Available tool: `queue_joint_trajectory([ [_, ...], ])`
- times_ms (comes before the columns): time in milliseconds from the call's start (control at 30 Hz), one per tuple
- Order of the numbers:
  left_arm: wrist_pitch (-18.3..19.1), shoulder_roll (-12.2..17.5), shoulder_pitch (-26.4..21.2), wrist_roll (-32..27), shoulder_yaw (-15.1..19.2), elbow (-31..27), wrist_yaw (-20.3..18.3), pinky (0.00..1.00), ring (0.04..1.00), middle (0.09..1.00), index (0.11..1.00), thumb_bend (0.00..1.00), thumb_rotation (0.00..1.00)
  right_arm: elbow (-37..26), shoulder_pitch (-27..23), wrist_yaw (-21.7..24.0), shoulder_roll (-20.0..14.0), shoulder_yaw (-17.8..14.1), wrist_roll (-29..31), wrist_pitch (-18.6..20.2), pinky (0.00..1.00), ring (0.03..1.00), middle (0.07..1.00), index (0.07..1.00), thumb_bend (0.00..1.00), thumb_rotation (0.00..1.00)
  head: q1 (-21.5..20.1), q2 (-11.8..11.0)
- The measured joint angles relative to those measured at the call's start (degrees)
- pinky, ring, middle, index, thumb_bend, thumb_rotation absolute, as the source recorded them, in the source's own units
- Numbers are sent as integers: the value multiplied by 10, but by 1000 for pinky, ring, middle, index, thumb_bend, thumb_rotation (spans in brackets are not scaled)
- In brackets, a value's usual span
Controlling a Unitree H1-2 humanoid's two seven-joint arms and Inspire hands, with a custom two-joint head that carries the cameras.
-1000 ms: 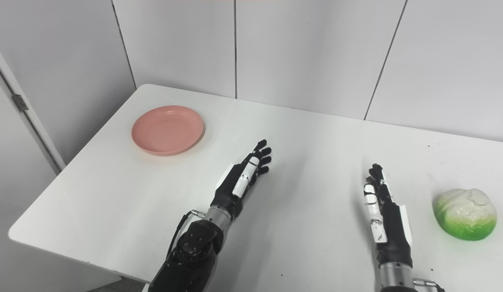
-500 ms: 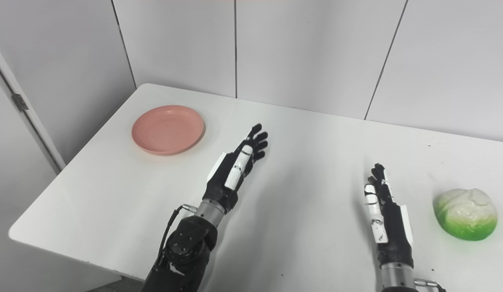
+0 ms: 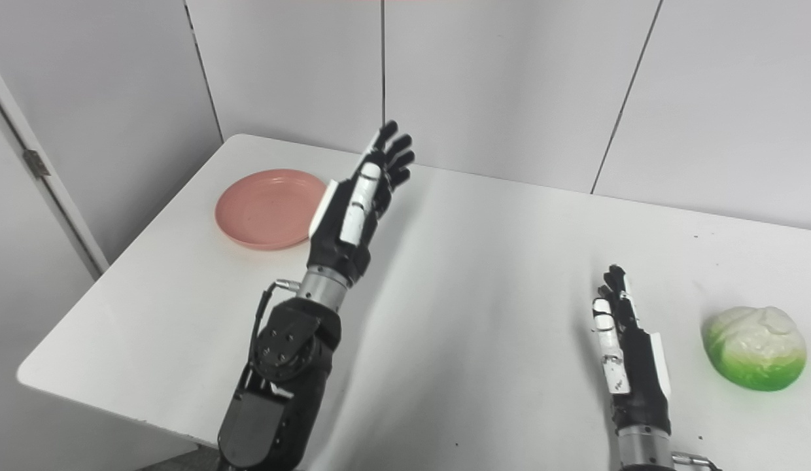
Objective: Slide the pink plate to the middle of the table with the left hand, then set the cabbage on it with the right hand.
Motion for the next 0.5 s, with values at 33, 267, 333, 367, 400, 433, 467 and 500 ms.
queue_joint_trajectory([
  [33, 0, 3, -6, 0, 6, 0, 1, 947, 950, 959, 941, 441, 1000, 0, 0, 0, 0, 0, 0, 0, 963, 958, 968, 975, 134, 1000, 0, 0],
  [267, 4, 26, -30, 0, 50, 0, 21, 963, 955, 970, 957, 434, 1000, -1, 0, 0, 0, 0, -5, 0, 950, 948, 960, 967, 128, 1000, 5, -1],
  [333, 4, 33, -34, -2, 61, 0, 28, 941, 946, 963, 956, 431, 1000, -1, 0, 0, -1, 0, -4, 0, 953, 950, 963, 970, 128, 1000, 7, -1],
  [367, 4, 38, -35, -4, 66, 0, 30, 928, 939, 957, 952, 435, 1000, -1, 0, 0, -1, 0, -3, 0, 957, 952, 964, 971, 127, 1000, 10, -1],
  [400, 4, 43, -37, -4, 73, 0, 33, 933, 941, 956, 950, 442, 1000, -1, 0, 1, -1, 0, 0, 0, 964, 958, 969, 976, 127, 1000, 10, -1],
  [433, 4, 45, -40, -4, 77, 1, 36, 938, 943, 957, 950, 447, 1000, -1, 0, 1, -1, -1, 2, 0, 967, 960, 971, 978, 124, 1000, 12, -2],
  [467, 4, 49, -43, -4, 84, 2, 42, 941, 944, 958, 950, 450, 1000, -1, 0, 2, -1, -1, 4, 0, 970, 961, 972, 979, 122, 1000, 15, -3],
  [500, 3, 55, -46, -4, 90, 4, 45, 940, 944, 957, 950, 451, 1000, -1, 0, 4, -1, -1, 5, 0, 976, 965, 975, 982, 124, 1000, 15, -3],
])
